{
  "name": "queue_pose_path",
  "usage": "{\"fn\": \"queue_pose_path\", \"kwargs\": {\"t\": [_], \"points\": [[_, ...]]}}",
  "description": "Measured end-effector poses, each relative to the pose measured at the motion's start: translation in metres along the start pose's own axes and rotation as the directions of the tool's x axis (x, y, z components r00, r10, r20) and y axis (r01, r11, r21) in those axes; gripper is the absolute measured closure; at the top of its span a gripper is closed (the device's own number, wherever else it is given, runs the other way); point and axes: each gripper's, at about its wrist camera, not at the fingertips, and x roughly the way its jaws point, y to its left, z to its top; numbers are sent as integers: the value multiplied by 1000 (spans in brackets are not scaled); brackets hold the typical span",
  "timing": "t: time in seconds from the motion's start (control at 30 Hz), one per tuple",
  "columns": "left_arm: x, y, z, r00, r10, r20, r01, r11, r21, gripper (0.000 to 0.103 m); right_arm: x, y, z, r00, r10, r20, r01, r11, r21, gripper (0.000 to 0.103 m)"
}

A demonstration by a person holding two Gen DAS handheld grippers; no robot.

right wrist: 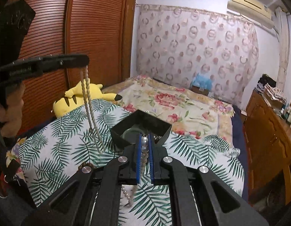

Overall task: Organize jewelry
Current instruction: 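Carry the bead strand with the left gripper toward the black box while the right gripper carries a pearl necklace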

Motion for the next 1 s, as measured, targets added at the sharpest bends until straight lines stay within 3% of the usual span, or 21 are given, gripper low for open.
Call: {"fn": "queue_pose_path", "kwargs": {"t": [0.67,1.0], "points": [[42,14,52,1000,-6,13,6,1000,-29,99,-3,-28,80,993,7,120,-3,999,-35,95],[85,46,26,997,-4,-79,-1,998,-63,99,16,-35,101,988,38,148,-32,998,-47,95]]}}
